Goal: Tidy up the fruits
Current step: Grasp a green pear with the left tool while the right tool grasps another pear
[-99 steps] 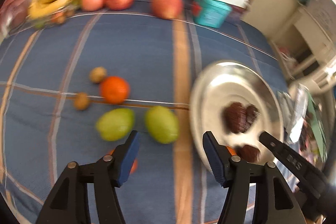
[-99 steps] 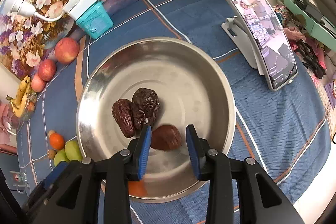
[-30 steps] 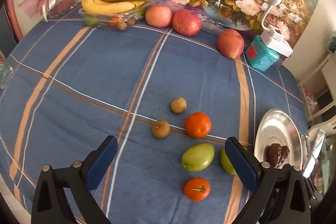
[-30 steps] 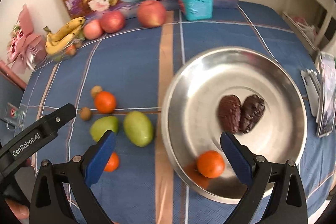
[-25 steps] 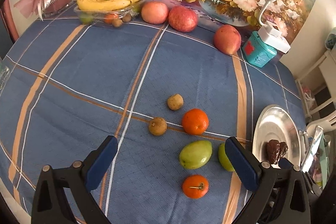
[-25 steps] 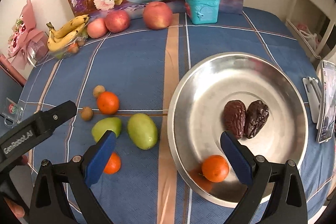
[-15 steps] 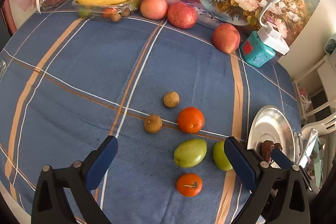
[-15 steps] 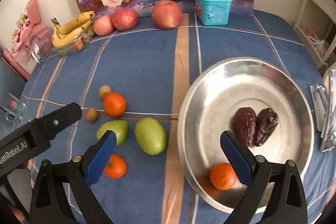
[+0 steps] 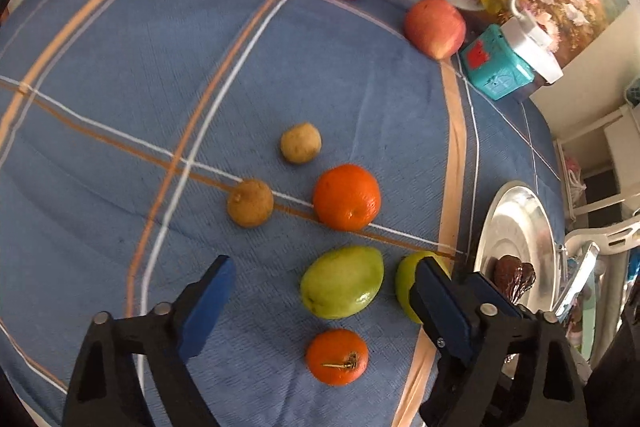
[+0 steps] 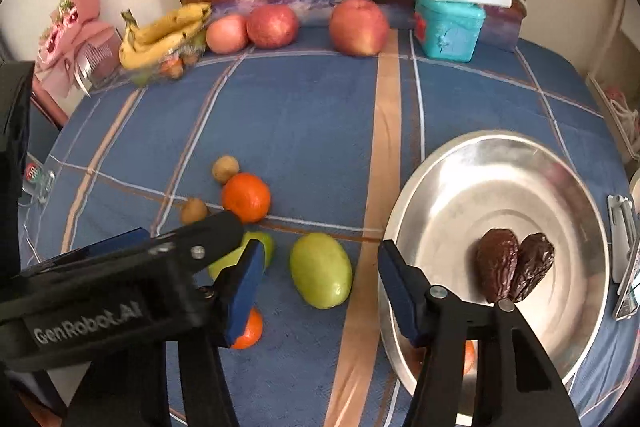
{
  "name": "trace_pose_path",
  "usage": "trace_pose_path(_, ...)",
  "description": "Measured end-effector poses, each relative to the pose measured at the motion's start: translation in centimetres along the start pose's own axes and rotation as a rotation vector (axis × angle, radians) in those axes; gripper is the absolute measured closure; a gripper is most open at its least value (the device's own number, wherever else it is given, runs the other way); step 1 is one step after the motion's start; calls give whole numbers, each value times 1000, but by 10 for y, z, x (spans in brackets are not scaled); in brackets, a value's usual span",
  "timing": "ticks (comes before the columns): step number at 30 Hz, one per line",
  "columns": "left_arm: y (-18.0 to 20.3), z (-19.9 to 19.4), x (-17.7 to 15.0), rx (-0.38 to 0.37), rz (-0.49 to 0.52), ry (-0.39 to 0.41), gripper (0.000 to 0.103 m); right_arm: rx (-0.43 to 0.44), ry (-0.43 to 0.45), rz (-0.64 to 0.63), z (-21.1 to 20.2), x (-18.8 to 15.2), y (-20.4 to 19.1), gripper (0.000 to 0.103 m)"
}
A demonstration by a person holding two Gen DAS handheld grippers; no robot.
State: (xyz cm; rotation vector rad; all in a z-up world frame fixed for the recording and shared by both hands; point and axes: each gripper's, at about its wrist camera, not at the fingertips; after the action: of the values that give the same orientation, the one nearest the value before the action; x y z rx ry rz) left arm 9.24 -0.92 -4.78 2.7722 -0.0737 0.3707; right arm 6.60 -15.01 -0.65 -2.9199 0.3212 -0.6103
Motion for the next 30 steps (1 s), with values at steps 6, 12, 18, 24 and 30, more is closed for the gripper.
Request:
trace_pose_path(6, -5, 14, -3, -48, -69, -47, 29, -19, -46, -8, 19, -3, -1, 50)
trace_pose_path(12, -7, 12, -6, -103, -91, -59, 49, -44, -63, -25, 28, -5, -5, 54)
trace_pose_path(18, 0, 13, -5, -125, -90, -71, 54, -54, -65, -39, 30, -6, -8, 58)
trace_pose_path(24, -13, 9, -9, -153, -146, -70, 55, -65, -64, -44, 30, -6, -9, 60)
trace_pose_path(30, -32, -3, -9, -137, -196, -45, 55, -56, -65, -38, 30, -6, -6, 60)
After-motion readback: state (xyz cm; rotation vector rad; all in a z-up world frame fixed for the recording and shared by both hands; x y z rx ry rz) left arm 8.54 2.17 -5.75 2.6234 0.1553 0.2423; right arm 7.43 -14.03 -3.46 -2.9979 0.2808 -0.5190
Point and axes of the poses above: each gripper's, at about its wrist camera, not at the fingertips, and z roughly the way its jaws point, y to its right, x to its top, and after that the axes turned 9 degrees about z, right-handed
